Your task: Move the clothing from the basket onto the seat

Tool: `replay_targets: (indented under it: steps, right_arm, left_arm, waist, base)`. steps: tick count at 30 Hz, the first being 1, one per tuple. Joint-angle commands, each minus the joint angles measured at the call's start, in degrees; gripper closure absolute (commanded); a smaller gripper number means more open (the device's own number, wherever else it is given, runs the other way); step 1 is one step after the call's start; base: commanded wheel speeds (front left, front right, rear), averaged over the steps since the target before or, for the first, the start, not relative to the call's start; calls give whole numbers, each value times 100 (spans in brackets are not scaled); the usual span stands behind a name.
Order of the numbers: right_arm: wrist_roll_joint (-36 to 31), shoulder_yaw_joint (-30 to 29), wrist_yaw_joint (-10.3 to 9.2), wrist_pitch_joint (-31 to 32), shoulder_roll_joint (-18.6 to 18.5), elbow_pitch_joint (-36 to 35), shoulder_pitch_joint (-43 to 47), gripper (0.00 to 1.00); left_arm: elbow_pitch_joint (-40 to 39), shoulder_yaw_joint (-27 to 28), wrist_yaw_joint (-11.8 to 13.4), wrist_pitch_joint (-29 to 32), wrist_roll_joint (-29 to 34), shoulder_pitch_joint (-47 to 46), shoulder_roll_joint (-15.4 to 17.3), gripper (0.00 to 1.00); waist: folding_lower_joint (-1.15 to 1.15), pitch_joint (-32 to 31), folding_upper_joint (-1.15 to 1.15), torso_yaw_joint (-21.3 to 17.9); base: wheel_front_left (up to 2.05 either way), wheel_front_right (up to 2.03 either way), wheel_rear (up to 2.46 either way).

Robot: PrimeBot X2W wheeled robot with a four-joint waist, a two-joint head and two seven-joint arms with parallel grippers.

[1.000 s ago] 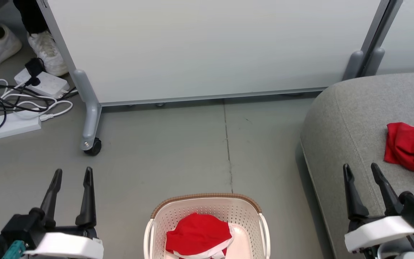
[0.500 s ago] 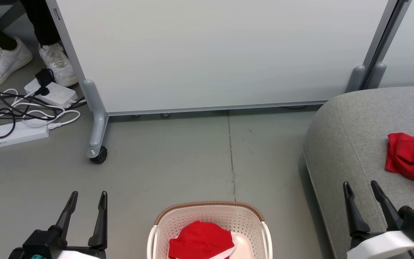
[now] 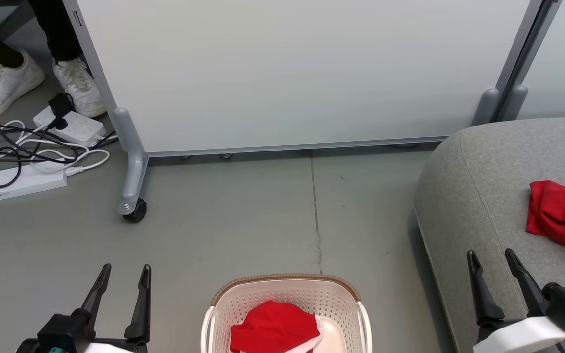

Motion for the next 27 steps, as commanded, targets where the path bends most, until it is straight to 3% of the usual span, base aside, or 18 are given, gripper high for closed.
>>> replay_targets:
  steps: [1,21,27]
  right_arm:
    - [16,-12,11,8,-37,-22,47,0]
    - [60,-52,11,-28,-38,-18,42,0]
    - [-17,2,11,15,-37,-271,-181,0]
  left_arm:
    - [8,-4,1,-13,27,-79,31,0]
    - [25,-48,21,-11,-26,-385,49,0]
    - [-49,-19,-100,-12,18,-925,38,0]
  waist:
    - [0,1,0,9]
    - [0,102,0,104]
    - [0,560,0,69]
  base:
    - [0,0,0]
    - [0,0,0]
    - [0,0,0]
